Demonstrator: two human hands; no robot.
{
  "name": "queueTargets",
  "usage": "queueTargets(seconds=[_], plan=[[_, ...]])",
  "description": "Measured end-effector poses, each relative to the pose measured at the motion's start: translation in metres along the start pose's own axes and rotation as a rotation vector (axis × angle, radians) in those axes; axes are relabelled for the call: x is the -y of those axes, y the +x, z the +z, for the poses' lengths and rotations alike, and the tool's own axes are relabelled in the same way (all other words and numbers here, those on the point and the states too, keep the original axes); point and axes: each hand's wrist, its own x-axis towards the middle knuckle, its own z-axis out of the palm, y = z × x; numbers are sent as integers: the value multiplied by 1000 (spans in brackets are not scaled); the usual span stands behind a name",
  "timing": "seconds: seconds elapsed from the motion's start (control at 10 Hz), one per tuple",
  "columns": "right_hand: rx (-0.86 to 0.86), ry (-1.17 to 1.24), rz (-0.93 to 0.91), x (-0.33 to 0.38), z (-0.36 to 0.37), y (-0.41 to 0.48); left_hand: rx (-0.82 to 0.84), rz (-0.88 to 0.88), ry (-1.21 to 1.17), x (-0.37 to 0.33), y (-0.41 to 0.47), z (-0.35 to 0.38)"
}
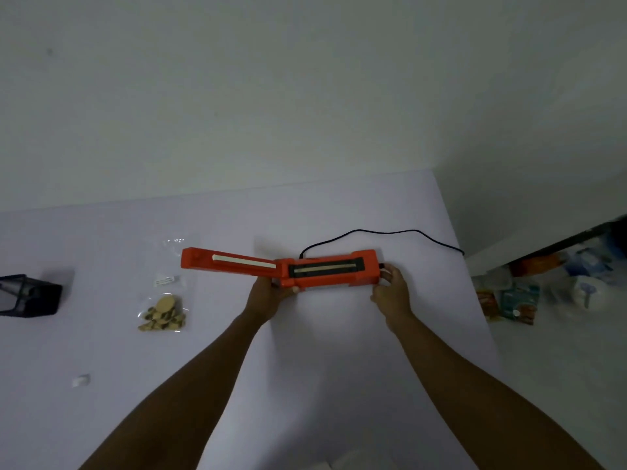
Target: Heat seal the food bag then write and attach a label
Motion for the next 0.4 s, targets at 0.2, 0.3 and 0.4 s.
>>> queueTargets(seconds=[0.2,0.3,0.4], plan=[[24,-41,-33,-2,0,-9,4,14,46,-5,-5,0],[-23,-99,-70,1,-7,-24,12,-22,142,0,-14,-9],[-105,-195,-150,15,-11,-49,-79,-127,299,13,-29,-36]])
